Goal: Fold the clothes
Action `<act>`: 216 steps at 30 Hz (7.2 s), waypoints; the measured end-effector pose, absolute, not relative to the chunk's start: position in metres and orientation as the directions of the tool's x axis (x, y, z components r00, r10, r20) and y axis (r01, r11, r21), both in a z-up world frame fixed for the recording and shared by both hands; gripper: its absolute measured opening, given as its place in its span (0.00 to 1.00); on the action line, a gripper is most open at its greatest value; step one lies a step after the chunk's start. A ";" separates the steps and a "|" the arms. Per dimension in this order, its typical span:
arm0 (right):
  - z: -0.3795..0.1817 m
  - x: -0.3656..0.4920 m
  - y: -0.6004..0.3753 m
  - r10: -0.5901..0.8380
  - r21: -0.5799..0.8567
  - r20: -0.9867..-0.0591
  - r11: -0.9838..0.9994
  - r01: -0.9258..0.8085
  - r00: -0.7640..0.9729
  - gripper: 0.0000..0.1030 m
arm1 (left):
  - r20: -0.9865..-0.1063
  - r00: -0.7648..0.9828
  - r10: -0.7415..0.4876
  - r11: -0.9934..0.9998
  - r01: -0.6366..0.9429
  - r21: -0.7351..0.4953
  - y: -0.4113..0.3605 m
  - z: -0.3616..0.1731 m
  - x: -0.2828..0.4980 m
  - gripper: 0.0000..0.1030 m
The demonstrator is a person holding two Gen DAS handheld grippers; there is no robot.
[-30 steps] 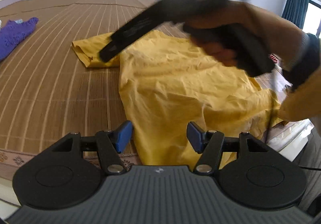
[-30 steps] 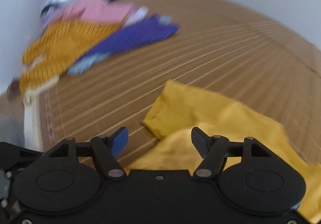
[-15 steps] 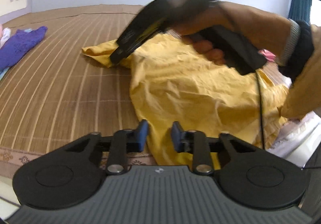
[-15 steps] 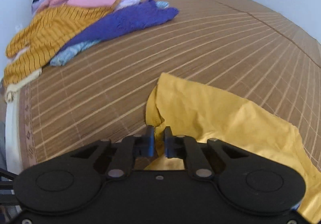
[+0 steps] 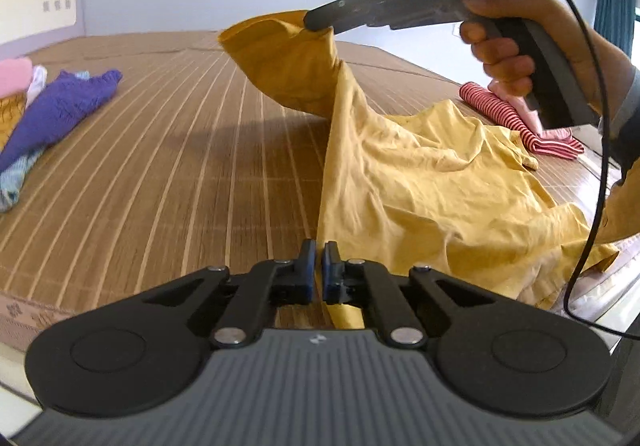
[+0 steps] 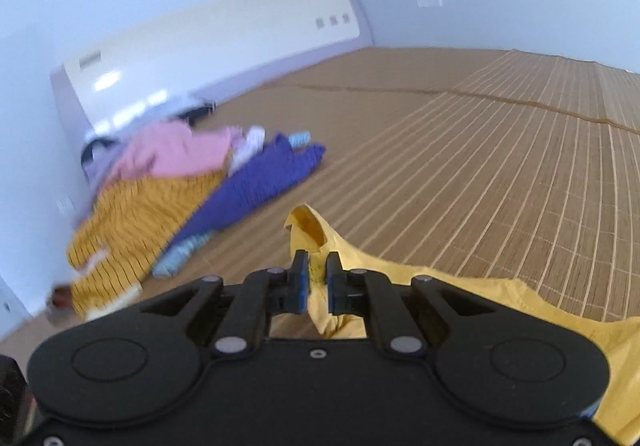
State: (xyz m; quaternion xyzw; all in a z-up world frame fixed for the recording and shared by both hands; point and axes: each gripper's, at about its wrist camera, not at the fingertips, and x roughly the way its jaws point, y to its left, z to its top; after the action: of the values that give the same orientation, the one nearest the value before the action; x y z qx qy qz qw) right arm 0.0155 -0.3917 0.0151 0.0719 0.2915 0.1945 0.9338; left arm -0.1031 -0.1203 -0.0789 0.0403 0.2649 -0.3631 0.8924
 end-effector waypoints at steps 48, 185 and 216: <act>0.115 -0.108 -0.576 0.116 0.307 -0.366 0.952 0.002 0.923 0.10 | -0.350 0.373 -0.859 0.388 0.921 0.031 -0.273 0.058 -0.196 0.06; -0.007 -0.390 -0.528 -0.298 -0.032 -0.690 0.923 0.383 0.660 0.06 | -0.598 0.567 -0.566 0.529 0.807 0.263 -0.241 -0.079 -0.146 0.53; 0.017 -0.389 -0.508 -0.016 0.137 -0.574 0.984 0.115 0.819 0.51 | -0.562 0.442 -0.699 0.360 0.897 0.257 -0.175 -0.036 -0.213 0.53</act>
State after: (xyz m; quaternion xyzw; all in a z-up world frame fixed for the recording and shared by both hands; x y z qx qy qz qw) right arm -0.3892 -0.5075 0.0174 0.0829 0.2989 -0.0344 0.9500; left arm -0.2132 -0.1746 -0.0358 0.2718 0.1816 -0.4961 0.8044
